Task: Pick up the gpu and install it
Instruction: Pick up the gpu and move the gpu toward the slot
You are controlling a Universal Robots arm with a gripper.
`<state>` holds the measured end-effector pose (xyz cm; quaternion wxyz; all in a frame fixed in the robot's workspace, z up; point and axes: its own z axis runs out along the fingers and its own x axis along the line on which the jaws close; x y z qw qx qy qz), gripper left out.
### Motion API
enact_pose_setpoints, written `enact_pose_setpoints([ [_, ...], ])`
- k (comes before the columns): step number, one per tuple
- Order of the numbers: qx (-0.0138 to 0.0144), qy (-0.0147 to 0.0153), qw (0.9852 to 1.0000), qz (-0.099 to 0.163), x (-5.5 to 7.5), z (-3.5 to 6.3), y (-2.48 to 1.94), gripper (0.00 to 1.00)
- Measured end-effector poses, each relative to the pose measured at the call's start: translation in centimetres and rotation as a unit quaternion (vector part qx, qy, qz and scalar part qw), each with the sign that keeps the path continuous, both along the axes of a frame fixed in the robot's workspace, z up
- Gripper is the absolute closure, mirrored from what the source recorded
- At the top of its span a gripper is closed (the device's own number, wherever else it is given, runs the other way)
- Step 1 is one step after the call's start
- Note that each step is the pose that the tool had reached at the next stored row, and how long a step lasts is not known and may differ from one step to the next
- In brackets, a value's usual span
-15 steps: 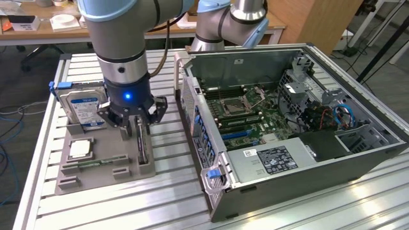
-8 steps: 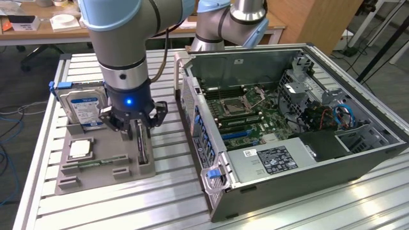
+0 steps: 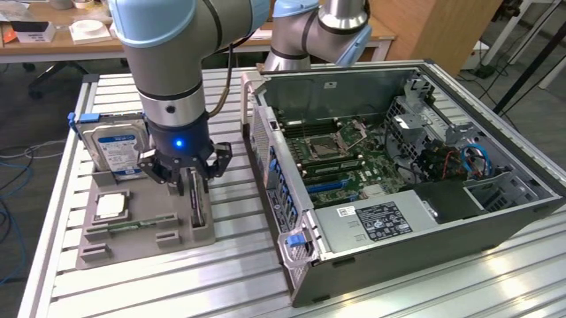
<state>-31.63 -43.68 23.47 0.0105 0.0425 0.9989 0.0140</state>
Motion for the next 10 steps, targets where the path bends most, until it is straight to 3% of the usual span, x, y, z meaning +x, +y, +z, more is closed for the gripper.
enact_pose_setpoints([
  [5,0.0,0.0,1.0,0.0,0.0,0.0,0.0,0.54],
  [7,0.0,0.0,1.0,0.0,0.0,-0.01,0.0,0.67],
  [10,0.0,0.0,1.0,0.0,0.0,-0.01,0.0,0.73],
])
